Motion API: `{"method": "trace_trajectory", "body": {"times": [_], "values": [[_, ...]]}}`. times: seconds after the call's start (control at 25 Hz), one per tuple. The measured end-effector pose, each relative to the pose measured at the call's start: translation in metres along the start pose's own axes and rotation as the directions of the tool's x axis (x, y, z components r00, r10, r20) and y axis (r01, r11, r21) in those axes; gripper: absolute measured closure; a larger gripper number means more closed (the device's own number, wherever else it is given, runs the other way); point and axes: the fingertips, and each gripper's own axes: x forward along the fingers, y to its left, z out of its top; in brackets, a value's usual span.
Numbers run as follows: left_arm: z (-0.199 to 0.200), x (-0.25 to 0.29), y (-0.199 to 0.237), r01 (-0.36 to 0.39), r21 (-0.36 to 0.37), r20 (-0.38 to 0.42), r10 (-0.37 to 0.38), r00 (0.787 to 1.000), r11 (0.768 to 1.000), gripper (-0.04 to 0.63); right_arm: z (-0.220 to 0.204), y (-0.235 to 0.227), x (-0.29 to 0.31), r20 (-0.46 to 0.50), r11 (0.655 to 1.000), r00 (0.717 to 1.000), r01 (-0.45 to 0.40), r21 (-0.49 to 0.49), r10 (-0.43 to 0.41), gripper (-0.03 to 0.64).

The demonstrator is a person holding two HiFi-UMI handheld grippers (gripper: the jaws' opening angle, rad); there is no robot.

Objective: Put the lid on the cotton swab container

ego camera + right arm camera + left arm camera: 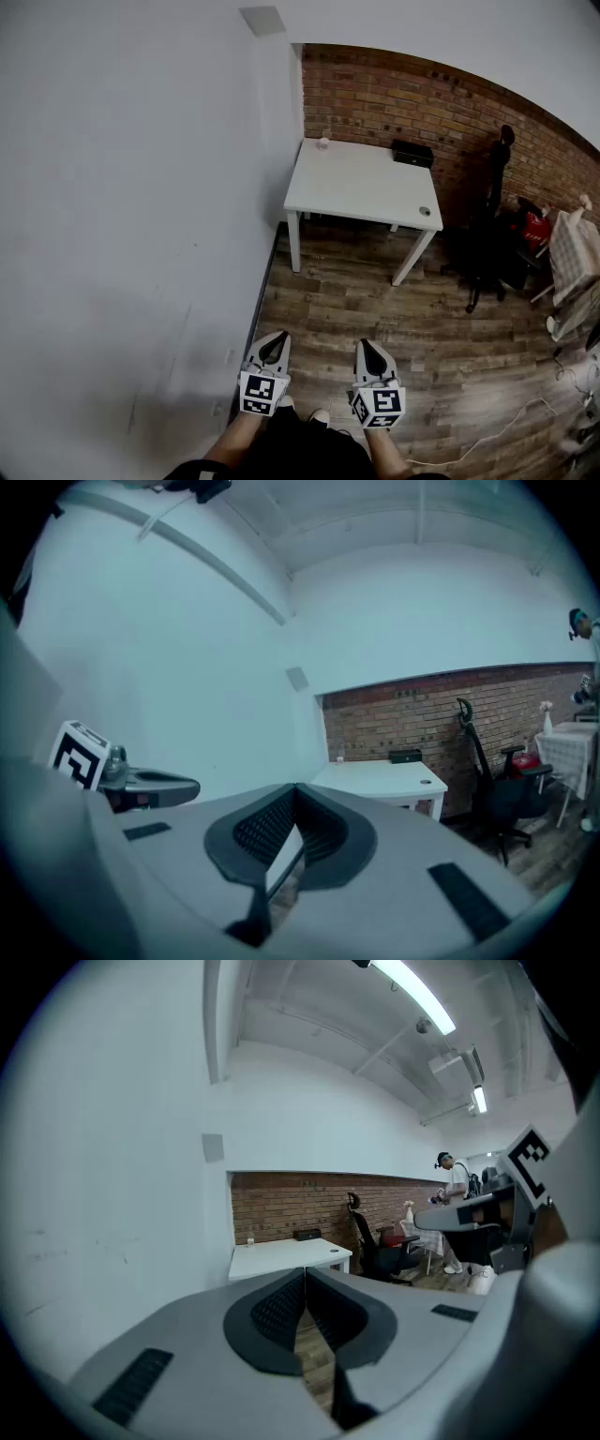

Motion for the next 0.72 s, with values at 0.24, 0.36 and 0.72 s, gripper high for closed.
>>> {"method": "trace_trajectory", "body": {"times": [0.24, 0.36, 0.72], "values": [[0.000, -0.003, -0.010, 0.006, 0.000, -0.005, -0.006, 1.000, 1.000, 0.580, 0.000, -0.011, -0.008, 0.007, 0.999, 0.999, 0.034, 0.019, -0.034, 0.594], [0.005, -0.001, -0.016, 0.000, 0.003, -0.007, 0.000, 1.000, 1.000, 0.580, 0.005, -0.017, -0.012, 0.007, 0.999, 0.999, 0.032, 0.009, -0.032, 0.594], [0.005, -0.002, -0.024, -0.022, 0.008, -0.008, 0.023, 1.000, 1.000, 0.580, -0.007, -0.016, -0.016, -0.020, 1.000, 1.000, -0.012, 0.004, 0.012, 0.594]]}}
